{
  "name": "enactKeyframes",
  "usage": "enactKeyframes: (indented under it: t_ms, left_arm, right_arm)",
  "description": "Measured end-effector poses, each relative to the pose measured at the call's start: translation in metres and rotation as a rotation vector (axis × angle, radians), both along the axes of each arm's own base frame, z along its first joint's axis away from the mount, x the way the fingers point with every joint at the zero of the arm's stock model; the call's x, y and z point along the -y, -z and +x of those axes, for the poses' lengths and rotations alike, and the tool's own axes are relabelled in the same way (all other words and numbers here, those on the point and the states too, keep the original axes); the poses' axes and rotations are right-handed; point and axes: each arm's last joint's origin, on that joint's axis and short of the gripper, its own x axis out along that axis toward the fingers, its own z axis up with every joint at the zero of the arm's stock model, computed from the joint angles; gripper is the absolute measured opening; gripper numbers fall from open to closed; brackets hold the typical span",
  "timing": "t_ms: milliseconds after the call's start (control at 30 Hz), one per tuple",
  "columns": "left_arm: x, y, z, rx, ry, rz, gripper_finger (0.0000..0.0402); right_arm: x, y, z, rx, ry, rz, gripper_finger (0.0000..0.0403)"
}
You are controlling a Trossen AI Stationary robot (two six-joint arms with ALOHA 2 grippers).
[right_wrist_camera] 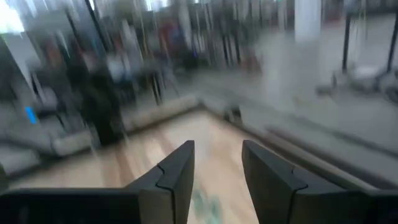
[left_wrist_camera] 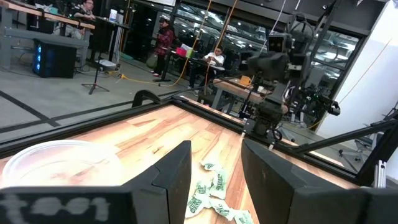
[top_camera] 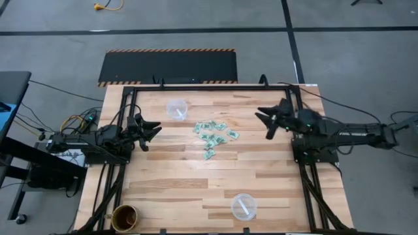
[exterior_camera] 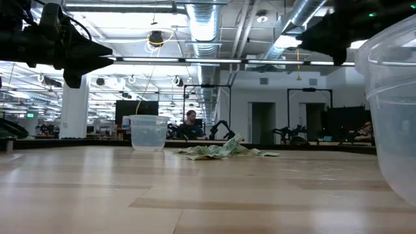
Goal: Pick and place Stevia / Truvia into bins
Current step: Put the white stevia packet into the bottom transparent container
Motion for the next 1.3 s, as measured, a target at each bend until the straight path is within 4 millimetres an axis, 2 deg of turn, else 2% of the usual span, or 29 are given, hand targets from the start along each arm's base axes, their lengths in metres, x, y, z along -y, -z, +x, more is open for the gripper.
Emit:
enactKeyframes:
  t_ms: [167, 367, 600, 1000, 1300]
  left_arm:
    - [0.000, 0.000, 0.000, 0.001, 0.000, 0.000, 0.0130]
    - [0.000, 0.000, 0.000, 0.000, 0.000, 0.000, 0.0130]
    - [0.000, 0.000, 0.000, 0.000, 0.000, 0.000, 0.0130]
    - [0.000, 0.000, 0.000, 0.000, 0.000, 0.000, 0.0130]
    - [0.000, 0.000, 0.000, 0.000, 0.000, 0.000, 0.0130]
  right_arm:
    - [0.007, 0.001, 0.022, -0.271, -0.051, 0.040, 0.0127]
    - [0.011, 0.012, 0.053, -0.405, -0.171, 0.120, 0.0127]
    - [0.014, 0.033, 0.082, -0.543, -0.179, 0.157, 0.0127]
    - [0.019, 0.090, 0.108, -0.771, -0.173, 0.219, 0.0127]
    - [0.021, 0.113, 0.120, -0.799, -0.174, 0.225, 0.0127]
